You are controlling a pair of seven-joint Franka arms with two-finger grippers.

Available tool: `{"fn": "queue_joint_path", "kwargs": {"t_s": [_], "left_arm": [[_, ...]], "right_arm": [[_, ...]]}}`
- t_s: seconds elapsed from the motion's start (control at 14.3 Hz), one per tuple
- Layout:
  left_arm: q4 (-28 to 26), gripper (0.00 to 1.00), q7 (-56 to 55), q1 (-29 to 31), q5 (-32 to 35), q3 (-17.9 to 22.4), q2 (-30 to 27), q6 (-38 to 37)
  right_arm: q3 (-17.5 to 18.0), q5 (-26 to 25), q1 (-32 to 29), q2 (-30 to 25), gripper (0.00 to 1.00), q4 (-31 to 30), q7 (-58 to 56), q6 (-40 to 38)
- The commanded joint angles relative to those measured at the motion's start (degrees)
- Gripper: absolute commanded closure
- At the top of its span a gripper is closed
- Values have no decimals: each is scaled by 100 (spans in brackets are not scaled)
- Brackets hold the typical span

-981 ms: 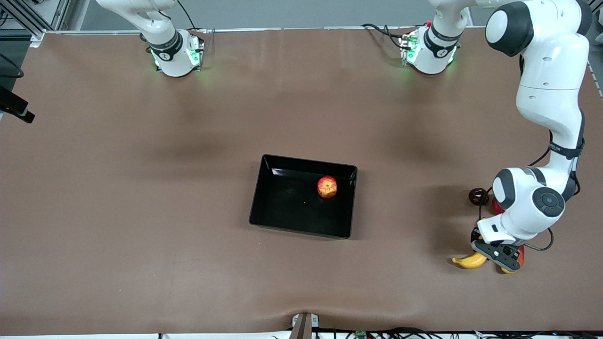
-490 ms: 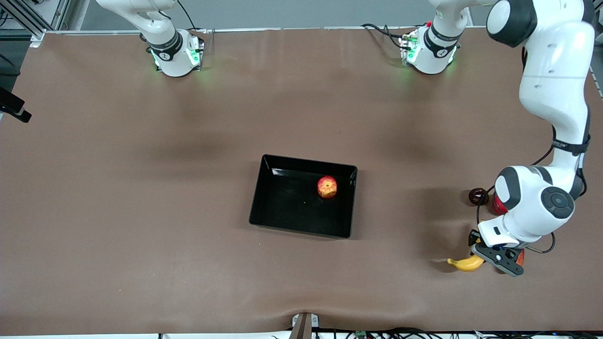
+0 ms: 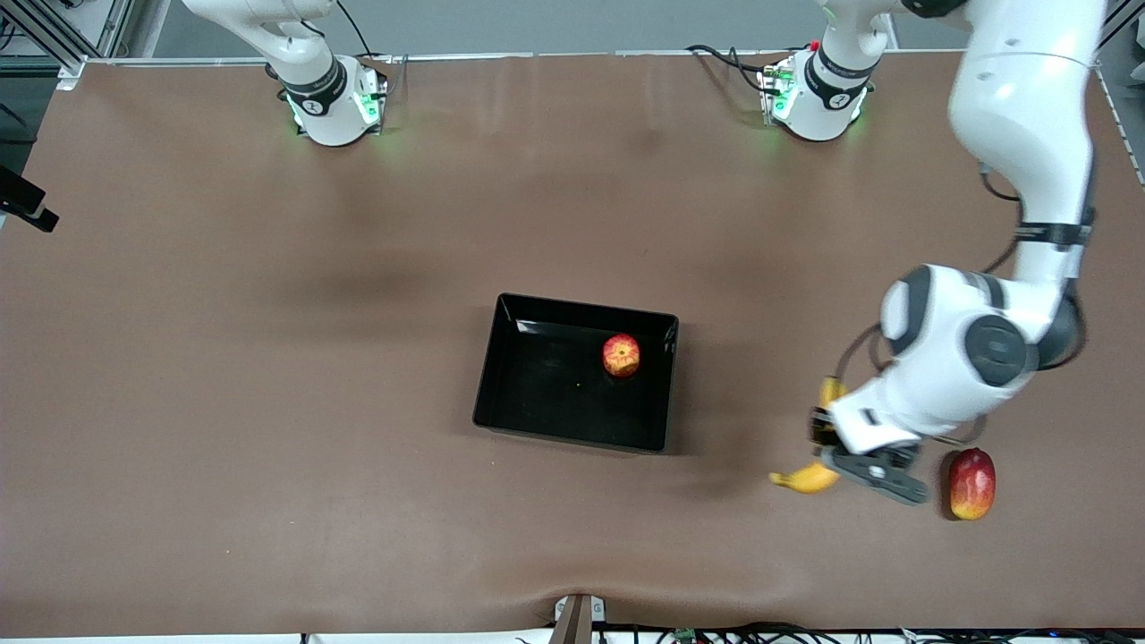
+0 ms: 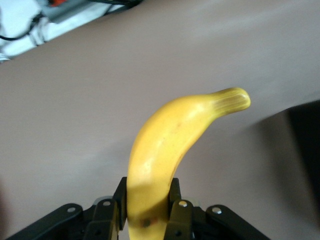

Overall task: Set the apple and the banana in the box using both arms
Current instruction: 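Lift the yellow banana and carry it over the black tray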

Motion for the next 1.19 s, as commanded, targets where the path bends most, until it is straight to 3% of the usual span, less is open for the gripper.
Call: {"fn": "queue_joint_path", "kwargs": {"t_s": [0.0, 0.49, 0.77, 1.12], "left_arm": [[-141, 100, -1345, -621, -41, 71, -152, -113], [271, 100, -4169, -2248, -41, 334, 225, -78], [719, 100, -5128, -3328, -58, 1027, 673, -34], [808, 100, -5719, -3700, -41, 1178, 1104, 344]], "right_arm": [[17, -11, -32, 64, 0, 133, 26, -80], [17, -11, -23, 64, 0, 125, 26, -62], [17, -11, -23, 64, 0, 125, 26, -106], [17, -11, -14, 64, 0, 116, 17, -97]]}}
